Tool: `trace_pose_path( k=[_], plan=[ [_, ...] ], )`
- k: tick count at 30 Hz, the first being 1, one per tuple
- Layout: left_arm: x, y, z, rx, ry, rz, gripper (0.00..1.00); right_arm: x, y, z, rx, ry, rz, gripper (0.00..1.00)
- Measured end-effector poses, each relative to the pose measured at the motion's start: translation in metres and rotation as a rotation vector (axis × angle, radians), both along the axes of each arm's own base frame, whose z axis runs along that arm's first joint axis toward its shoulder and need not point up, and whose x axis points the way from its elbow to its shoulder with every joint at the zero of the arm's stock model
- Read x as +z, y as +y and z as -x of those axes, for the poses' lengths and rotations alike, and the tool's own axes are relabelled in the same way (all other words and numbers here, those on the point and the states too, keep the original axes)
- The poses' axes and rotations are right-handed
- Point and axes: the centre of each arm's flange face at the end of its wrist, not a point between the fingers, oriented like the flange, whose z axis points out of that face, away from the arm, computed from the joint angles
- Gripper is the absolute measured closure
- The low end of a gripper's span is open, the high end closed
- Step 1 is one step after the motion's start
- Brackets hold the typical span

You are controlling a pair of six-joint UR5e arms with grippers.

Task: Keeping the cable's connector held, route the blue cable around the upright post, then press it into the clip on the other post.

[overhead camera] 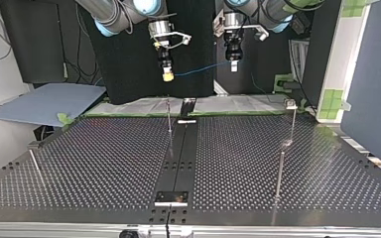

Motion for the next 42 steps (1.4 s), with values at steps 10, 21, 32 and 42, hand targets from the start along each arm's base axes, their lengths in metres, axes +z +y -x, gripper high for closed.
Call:
trace_pose_path(
  k=[10,21,32,42],
  plan=[
    [0.000,0.000,0.000,0.000,0.000,0.000,1.00,-0.034,0.004,0.005,-0.010,0.081,-0.072,1.00],
    [0.000,0.000,0.000,0.000,0.000,0.000,1.00,-0.085,0.017,0.018,-0.009,0.190,-0.176,1.00],
    [0.003,0.003,-0.005,-0.001,0.004,0.005,1.00,-0.072,0.010,0.013,-0.017,0.166,-0.182,1.00],
    [0.026,0.009,-0.012,-0.007,0.003,0.021,1.00,-0.033,0.004,0.005,0.025,0.066,-0.195,1.00]
  ],
)
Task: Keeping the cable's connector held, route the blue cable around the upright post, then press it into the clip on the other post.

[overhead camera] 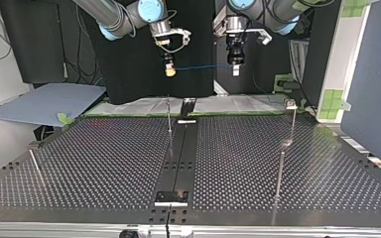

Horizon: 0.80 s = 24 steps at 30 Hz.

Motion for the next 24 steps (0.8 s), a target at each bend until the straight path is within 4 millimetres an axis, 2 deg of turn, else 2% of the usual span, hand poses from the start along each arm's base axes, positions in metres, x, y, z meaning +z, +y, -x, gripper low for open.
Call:
trace_pose_path(
  k=[11,24],
  plan=[
    [0.039,0.003,-0.016,0.060,-0.039,0.041,1.00,0.060,-0.016,-0.021,0.054,-0.129,0.047,1.00],
    [0.101,0.010,-0.045,0.137,-0.111,0.087,1.00,0.159,-0.036,-0.049,0.096,-0.233,0.144,1.00]
  ],
)
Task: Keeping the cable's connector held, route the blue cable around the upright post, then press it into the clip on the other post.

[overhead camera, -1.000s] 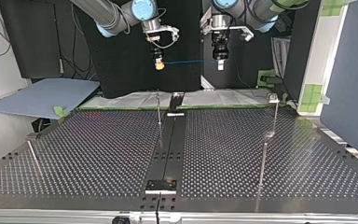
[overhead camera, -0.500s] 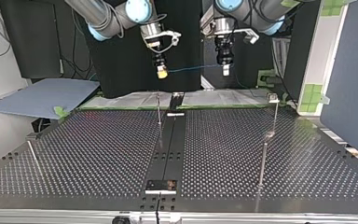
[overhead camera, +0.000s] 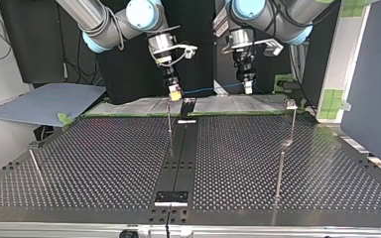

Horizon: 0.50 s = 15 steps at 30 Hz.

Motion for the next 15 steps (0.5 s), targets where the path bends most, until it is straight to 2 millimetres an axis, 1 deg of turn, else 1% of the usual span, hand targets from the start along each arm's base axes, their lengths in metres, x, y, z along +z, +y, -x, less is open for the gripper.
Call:
trace_pose_path(
  k=[5,9,12,15],
  plan=[
    [0.023,0.005,-0.009,0.032,-0.027,0.019,1.00,0.036,-0.003,-0.007,0.010,-0.037,0.036,1.00],
    [0.046,0.008,-0.017,0.051,-0.055,0.039,1.00,0.071,-0.007,-0.012,0.022,-0.083,0.073,1.00],
    [0.065,0.011,-0.022,0.065,-0.079,0.058,1.00,0.087,-0.010,-0.017,0.033,-0.113,0.086,1.00],
    [0.083,0.015,-0.026,0.082,-0.102,0.074,1.00,0.097,-0.014,-0.021,0.043,-0.134,0.092,1.00]
  ],
)
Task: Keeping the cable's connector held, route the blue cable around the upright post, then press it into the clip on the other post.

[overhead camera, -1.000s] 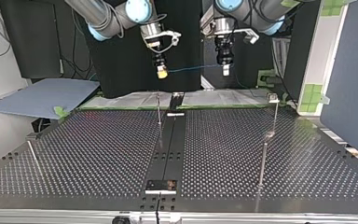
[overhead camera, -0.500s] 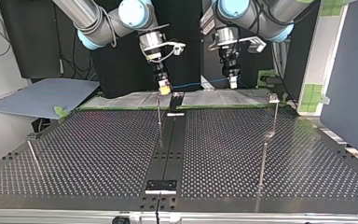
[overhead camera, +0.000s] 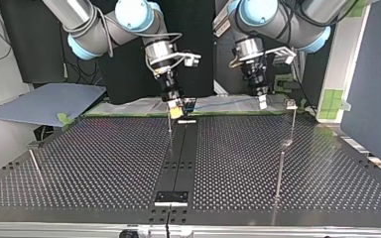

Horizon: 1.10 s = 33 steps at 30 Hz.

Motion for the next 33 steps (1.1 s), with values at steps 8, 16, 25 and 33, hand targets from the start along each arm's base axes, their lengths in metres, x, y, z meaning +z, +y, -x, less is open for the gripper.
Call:
trace_pose_path(
  k=[8,16,25,33],
  plan=[
    [0.046,0.011,-0.007,0.028,-0.055,0.037,1.00,0.004,-0.008,-0.012,0.023,-0.008,-0.010,1.00],
    [0.094,0.022,-0.011,0.041,-0.114,0.060,1.00,0.023,-0.014,-0.023,0.034,-0.016,-0.002,1.00],
    [0.128,0.035,-0.017,0.039,-0.143,0.060,1.00,0.052,-0.018,-0.035,0.057,-0.039,0.026,1.00],
    [0.138,0.047,-0.032,0.057,-0.118,0.047,1.00,0.081,-0.022,-0.044,0.075,-0.070,0.052,1.00]
  ],
)
